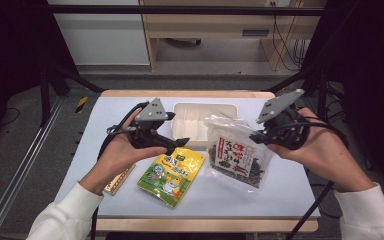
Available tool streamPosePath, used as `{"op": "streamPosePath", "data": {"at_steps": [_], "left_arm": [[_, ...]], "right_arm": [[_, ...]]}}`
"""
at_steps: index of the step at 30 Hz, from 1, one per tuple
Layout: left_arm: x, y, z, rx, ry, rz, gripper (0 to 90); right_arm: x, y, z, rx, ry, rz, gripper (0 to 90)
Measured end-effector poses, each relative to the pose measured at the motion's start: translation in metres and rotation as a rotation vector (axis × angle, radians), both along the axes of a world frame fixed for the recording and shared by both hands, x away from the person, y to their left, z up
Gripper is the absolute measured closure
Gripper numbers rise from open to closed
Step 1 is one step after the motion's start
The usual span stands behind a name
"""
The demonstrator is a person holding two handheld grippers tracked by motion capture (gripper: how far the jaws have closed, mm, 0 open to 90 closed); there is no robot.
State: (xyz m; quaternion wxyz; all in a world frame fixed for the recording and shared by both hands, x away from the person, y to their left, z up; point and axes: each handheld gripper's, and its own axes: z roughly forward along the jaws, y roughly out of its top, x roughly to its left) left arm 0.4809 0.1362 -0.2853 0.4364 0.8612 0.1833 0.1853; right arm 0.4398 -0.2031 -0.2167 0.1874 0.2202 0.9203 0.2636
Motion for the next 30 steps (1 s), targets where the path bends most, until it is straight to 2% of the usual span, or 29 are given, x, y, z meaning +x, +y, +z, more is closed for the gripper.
{"op": "streamPosePath", "data": {"at_steps": [3,6,7,8,10,11,12,15,16,18,19,23,24,25,26,27,28,30], "left_arm": [[-0.003,0.017,-0.018,0.026,0.019,0.055,11.9],[-0.006,0.032,-0.036,0.027,0.04,0.097,11.3],[-0.007,0.036,-0.042,0.024,0.045,0.109,11.3],[-0.009,0.043,-0.054,0.05,0.052,0.123,11.3],[-0.009,0.047,-0.06,0.067,0.052,0.136,11.0],[-0.01,0.053,-0.069,0.091,0.05,0.157,10.7],[-0.011,0.057,-0.073,0.089,0.053,0.166,10.7],[-0.013,0.064,-0.081,0.081,0.055,0.181,10.5],[-0.015,0.071,-0.091,0.069,0.064,0.197,10.5],[-0.017,0.074,-0.096,0.053,0.073,0.208,10.5],[-0.019,0.079,-0.101,0.043,0.076,0.22,10.4],[-0.033,0.102,-0.128,-0.001,0.073,0.303,10.4],[-0.033,0.102,-0.128,-0.001,0.073,0.303,10.4],[-0.039,0.111,-0.138,-0.008,0.077,0.337,10.4],[-0.042,0.115,-0.141,0.011,0.076,0.349,10.4],[-0.042,0.115,-0.141,0.011,0.076,0.349,10.4],[-0.045,0.118,-0.143,0.03,0.072,0.353,10.4],[-0.055,0.127,-0.147,0.004,0.079,0.373,10.4]], "right_arm": [[0.002,-0.019,0.008,0.056,-0.006,-0.058,87.5],[0.007,-0.034,0.018,0.134,-0.023,-0.118,87.6],[0.009,-0.037,0.02,0.145,-0.035,-0.117,87.6],[0.011,-0.038,0.022,0.161,-0.043,-0.131,87.8],[0.017,-0.039,0.025,0.188,-0.051,-0.154,87.9],[0.02,-0.039,0.027,0.202,-0.057,-0.16,87.9],[0.023,-0.039,0.029,0.222,-0.06,-0.165,88.0],[0.029,-0.037,0.033,0.238,-0.074,-0.177,88.0],[0.037,-0.033,0.036,0.257,-0.081,-0.19,88.0],[0.041,-0.031,0.038,0.262,-0.087,-0.199,88.0],[0.05,-0.027,0.04,0.284,-0.095,-0.212,88.0],[0.071,-0.017,0.042,0.326,-0.106,-0.232,88.1],[0.071,-0.017,0.042,0.326,-0.106,-0.232,88.1],[0.082,-0.012,0.042,0.331,-0.104,-0.242,88.1],[0.088,-0.009,0.04,0.335,-0.108,-0.245,88.1],[0.093,-0.007,0.04,0.333,-0.107,-0.244,88.1],[0.093,-0.007,0.04,0.333,-0.107,-0.244,88.1],[0.107,-0.003,0.036,0.343,-0.107,-0.257,88.2]]}}
